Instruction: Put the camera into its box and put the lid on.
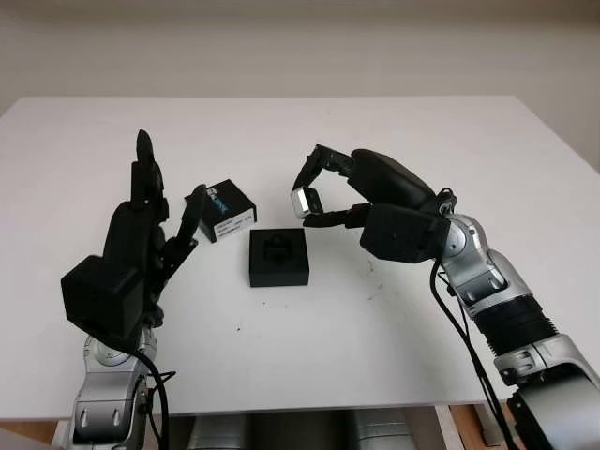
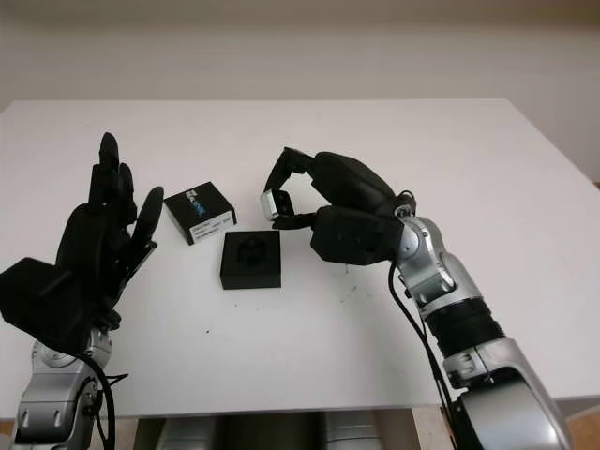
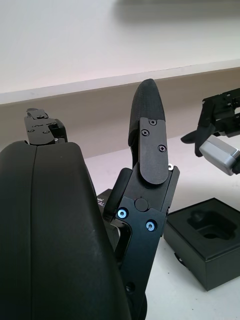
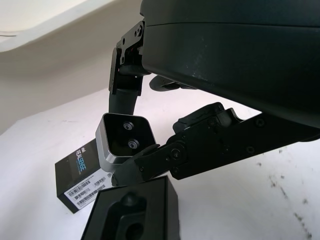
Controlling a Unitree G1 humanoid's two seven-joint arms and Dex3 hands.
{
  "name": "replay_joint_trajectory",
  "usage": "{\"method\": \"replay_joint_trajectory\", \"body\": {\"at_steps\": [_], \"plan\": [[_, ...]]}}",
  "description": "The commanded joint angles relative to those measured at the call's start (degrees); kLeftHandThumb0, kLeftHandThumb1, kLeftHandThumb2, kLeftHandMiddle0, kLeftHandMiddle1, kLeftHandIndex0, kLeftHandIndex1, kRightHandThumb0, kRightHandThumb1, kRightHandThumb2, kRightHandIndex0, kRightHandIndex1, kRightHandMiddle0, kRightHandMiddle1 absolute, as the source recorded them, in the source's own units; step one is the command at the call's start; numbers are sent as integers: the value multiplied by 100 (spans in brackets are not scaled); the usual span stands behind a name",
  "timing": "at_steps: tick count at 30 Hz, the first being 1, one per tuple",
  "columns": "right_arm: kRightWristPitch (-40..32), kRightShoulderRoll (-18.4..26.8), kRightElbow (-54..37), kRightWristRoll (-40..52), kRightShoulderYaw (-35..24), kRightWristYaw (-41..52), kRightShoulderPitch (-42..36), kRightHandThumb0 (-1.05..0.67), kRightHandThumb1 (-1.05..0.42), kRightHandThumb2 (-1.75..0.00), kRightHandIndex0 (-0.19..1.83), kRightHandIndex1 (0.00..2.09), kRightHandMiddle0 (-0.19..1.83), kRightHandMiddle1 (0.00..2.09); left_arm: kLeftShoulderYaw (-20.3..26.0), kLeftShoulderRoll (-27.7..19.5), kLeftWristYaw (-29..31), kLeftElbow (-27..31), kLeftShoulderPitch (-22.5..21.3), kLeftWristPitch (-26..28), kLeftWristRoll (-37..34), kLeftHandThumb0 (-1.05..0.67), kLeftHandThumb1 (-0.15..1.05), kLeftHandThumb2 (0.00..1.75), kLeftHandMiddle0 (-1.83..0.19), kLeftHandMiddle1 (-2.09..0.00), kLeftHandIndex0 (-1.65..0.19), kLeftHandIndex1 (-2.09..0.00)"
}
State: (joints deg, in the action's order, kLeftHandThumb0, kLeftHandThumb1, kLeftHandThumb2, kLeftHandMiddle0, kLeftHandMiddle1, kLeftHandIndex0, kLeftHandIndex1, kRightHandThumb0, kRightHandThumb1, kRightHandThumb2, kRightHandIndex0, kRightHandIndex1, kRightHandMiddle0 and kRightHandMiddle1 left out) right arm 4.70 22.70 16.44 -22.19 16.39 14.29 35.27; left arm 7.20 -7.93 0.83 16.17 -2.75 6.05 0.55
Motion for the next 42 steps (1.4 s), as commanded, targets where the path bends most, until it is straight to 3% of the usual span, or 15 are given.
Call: {"method": "replay_joint_trajectory", "body": {"at_steps": [1,16,42], "plan": [[-282,-58,-362,-57,-72,51,-96,-43,-105,-13,35,5,35,181,-30,69,-28,112,-54,4,-35,-70,105,41,19,0,19,0],[-1593,-228,-1350,-591,56,276,-542,-41,-105,-14,38,6,33,176,-191,365,-242,-60,-199,-115,-45,-72,105,36,19,0,19,0],[-1637,-1003,-1380,-579,118,-328,-851,-41,-105,-13,41,7,39,181,-248,406,-260,-253,-223,-374,-70,-69,105,39,19,0,19,0]]}}
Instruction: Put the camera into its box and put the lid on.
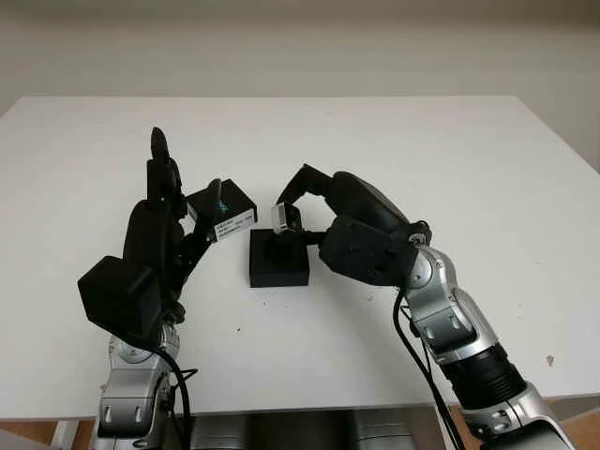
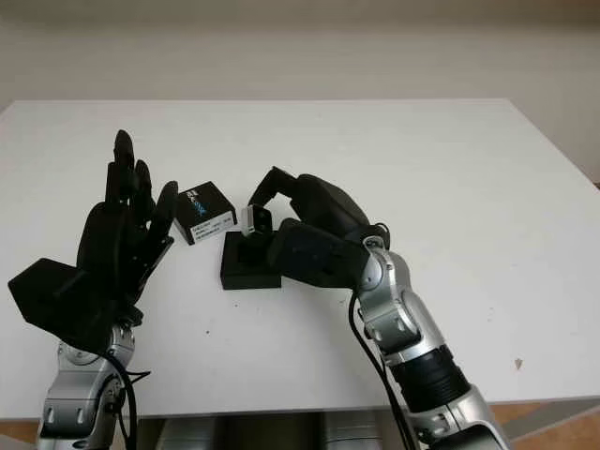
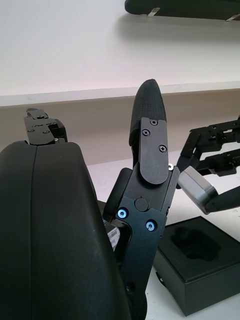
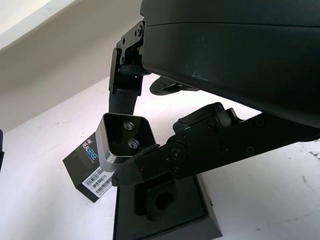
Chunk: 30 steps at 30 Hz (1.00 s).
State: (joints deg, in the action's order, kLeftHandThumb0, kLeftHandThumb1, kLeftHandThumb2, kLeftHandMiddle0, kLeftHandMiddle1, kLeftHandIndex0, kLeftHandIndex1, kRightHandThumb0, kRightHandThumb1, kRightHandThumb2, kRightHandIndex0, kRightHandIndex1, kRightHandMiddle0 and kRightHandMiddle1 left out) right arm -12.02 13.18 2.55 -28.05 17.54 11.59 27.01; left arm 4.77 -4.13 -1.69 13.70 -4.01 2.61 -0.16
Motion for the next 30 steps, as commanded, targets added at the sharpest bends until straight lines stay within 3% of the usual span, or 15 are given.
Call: {"method": "replay_joint_trajectory", "body": {"at_steps": [1,6,21,30], "plan": [[-3,-84,-9,1,11,-76,-39,-41,-105,-13,41,7,38,181,-5,29,-5,-8,-101,-29,-10,-69,105,39,19,0,19,0],[-193,-208,-87,-66,70,-116,-117,-41,-105,-12,42,7,37,183,-21,31,-12,2,-114,-32,0,-68,105,39,19,0,19,0],[-342,-8,-57,-578,376,35,-280,-41,-105,-15,43,7,32,199,-36,78,-47,37,-92,-39,39,-68,105,40,19,0,19,0],[-183,52,129,-722,458,-84,-369,-41,-105,-12,45,7,38,193,-47,106,-77,41,-107,-33,54,-70,105,38,19,0,19,0]]}}
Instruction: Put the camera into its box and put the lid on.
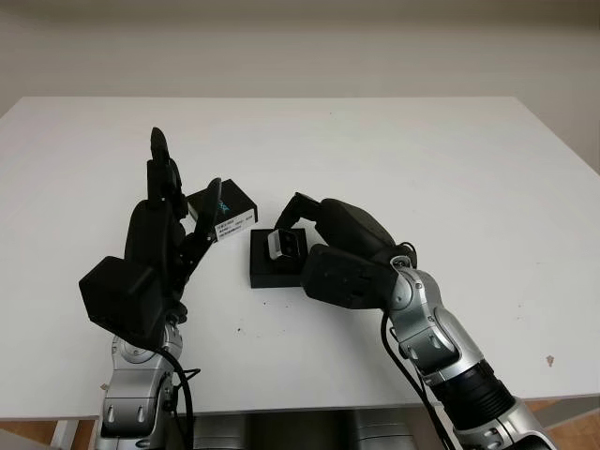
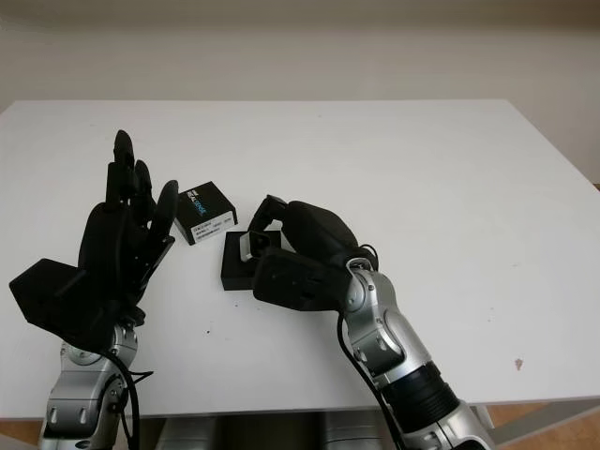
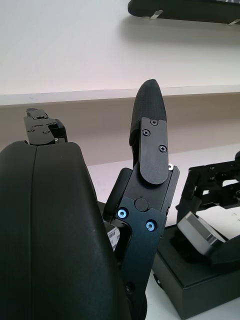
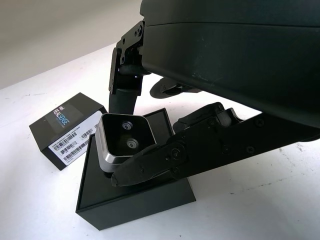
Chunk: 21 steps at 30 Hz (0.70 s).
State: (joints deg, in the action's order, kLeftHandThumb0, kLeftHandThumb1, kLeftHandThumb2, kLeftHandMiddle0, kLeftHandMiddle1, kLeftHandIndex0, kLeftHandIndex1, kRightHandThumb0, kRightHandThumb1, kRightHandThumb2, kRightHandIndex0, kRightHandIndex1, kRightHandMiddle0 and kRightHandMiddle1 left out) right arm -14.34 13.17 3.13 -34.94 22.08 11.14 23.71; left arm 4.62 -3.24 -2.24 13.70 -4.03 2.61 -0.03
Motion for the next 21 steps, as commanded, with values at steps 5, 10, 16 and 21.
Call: {"method": "replay_joint_trajectory", "body": {"at_steps": [5,10,16,21], "plan": [[117,87,178,-102,42,-76,-38,-42,-105,-12,46,7,38,194,-52,20,-14,85,-79,-16,39,-69,105,38,19,0,19,0],[189,83,298,-130,55,-145,-40,-42,-105,-13,46,7,37,200,-60,34,-43,123,-56,38,41,-70,105,38,19,0,19,0],[193,80,464,-178,53,-259,8,-42,-105,-14,46,6,37,205,-71,23,-52,103,-53,2,51,-69,105,38,19,0,19,0],[221,82,583,-202,45,-322,30,-42,-105,-14,45,6,35,208,-78,27,-50,88,-50,-19,39,-71,105,37,19,0,19,0]]}}
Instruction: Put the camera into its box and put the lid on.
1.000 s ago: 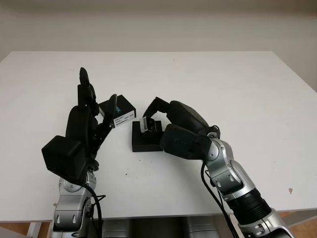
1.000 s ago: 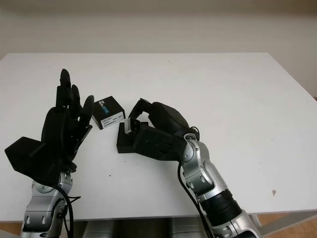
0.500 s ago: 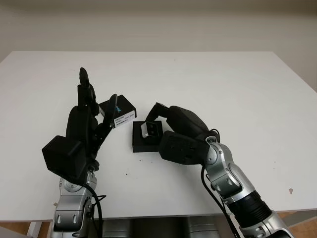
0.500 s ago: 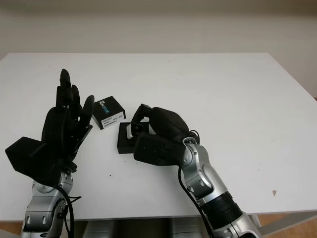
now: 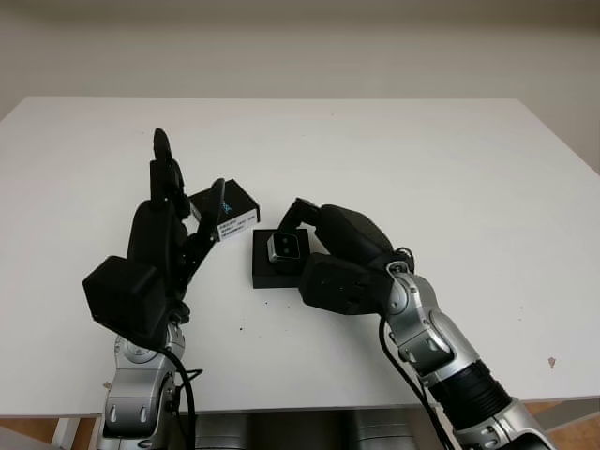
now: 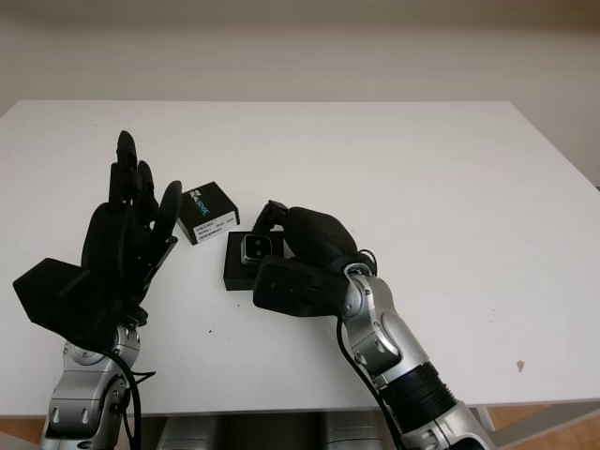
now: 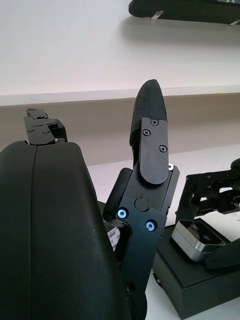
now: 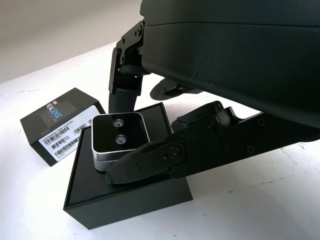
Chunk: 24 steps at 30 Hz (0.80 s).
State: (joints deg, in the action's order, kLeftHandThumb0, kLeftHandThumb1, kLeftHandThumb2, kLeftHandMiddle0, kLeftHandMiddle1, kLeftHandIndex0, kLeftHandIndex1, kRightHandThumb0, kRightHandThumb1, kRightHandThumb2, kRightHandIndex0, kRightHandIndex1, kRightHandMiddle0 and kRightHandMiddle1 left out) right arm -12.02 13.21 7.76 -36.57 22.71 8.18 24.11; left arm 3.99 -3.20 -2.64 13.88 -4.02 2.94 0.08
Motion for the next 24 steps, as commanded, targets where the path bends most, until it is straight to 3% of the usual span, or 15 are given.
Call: {"method": "replay_joint_trajectory", "body": {"at_steps": [1,9,24], "plan": [[11,85,144,-54,-15,-51,-6,-42,-105,-14,45,6,33,206,-14,28,-10,84,-50,-24,14,-71,105,37,19,0,19,0],[45,75,142,-79,-56,-184,-49,-41,-105,-12,46,6,32,197,-18,7,-26,81,-44,-36,45,-71,105,36,19,0,19,0],[434,205,88,-654,104,-896,-347,-40,-105,-12,46,6,41,209,-8,48,26,97,-27,-64,-90,-72,105,34,19,0,19,0]]}}
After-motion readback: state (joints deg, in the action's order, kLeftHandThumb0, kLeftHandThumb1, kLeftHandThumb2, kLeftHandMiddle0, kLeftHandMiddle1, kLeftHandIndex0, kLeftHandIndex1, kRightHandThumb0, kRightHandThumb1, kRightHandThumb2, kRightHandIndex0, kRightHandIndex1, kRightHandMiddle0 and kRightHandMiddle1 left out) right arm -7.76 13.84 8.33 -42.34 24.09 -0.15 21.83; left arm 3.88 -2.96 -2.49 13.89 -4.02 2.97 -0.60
